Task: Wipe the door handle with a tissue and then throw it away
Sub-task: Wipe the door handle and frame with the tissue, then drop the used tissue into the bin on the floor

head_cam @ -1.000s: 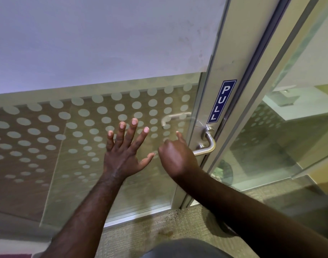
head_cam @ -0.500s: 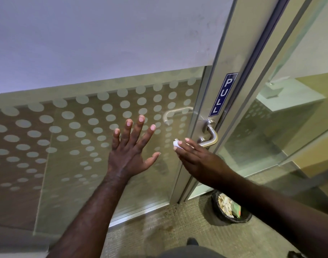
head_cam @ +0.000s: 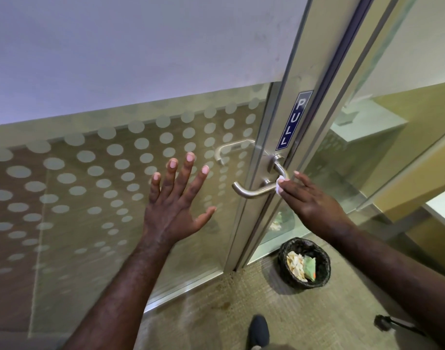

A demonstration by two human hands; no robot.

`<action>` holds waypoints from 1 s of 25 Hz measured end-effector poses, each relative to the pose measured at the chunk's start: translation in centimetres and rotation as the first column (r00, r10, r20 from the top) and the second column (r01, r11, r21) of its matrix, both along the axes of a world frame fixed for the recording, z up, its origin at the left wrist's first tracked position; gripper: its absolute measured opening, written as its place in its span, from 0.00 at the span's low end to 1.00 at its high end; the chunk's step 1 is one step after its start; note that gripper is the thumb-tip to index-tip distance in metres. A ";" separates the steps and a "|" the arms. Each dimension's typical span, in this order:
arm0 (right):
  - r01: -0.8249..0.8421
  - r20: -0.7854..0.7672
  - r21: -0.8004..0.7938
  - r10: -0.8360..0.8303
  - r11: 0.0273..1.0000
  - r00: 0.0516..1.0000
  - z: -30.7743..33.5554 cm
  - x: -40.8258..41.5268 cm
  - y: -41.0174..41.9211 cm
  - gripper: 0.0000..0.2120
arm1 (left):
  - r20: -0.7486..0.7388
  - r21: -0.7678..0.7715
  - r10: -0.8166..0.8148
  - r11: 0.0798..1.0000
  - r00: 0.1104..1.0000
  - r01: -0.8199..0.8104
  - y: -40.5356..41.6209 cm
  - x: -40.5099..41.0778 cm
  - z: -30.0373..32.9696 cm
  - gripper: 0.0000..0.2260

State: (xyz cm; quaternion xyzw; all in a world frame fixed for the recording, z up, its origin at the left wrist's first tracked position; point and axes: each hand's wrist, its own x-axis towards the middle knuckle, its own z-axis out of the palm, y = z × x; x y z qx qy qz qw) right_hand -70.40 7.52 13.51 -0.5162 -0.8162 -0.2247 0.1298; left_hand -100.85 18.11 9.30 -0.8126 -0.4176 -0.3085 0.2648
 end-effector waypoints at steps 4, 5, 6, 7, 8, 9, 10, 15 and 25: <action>0.301 -0.181 -0.159 -0.328 0.940 0.927 -0.8 2.7 -0.8 0.21 | 0.030 -0.057 -0.022 0.998 0.999 0.024 -0.5 0.1 0.3 0.48; 0.316 -0.235 -0.170 -0.350 0.933 0.907 -1.2 3.2 -0.9 0.19 | 0.029 -0.062 -0.018 0.998 0.999 0.020 -0.7 0.1 0.4 0.48; 0.324 -0.282 -0.174 -0.363 0.930 0.888 -1.6 3.5 -1.0 0.17 | 0.026 -0.066 -0.013 0.998 1.000 0.015 -0.8 0.1 0.5 0.48; 0.333 -0.326 -0.167 -0.371 0.928 0.870 -2.1 3.7 -0.9 0.16 | 0.023 -0.075 -0.009 0.997 1.000 0.011 -0.9 0.1 0.6 0.49; 0.347 -0.378 -0.152 -0.379 0.925 0.845 -2.4 3.9 -0.8 0.15 | 0.024 -0.083 -0.006 0.997 1.000 0.008 -1.1 0.3 0.7 0.49; 0.363 -0.438 -0.146 -0.389 0.920 0.810 -2.8 4.2 -0.7 0.14 | 0.036 -0.090 0.000 0.996 0.999 0.003 -1.3 0.5 0.8 0.49; 0.374 -0.500 -0.157 -0.400 0.914 0.768 -3.3 4.5 -0.6 0.13 | 0.063 -0.102 0.006 0.995 0.998 0.001 -1.7 0.9 0.9 0.49; 0.383 -0.739 -0.255 -0.435 0.888 0.515 -6.5 7.1 -1.3 0.08 | 0.284 -0.222 -0.038 0.969 0.958 0.104 -5.3 5.9 0.5 0.45; 0.369 -0.717 -0.510 -0.621 0.777 0.315 -13.2 19.1 -3.8 0.12 | -0.077 -0.455 -0.635 0.708 0.769 0.540 -8.5 32.2 -2.9 0.27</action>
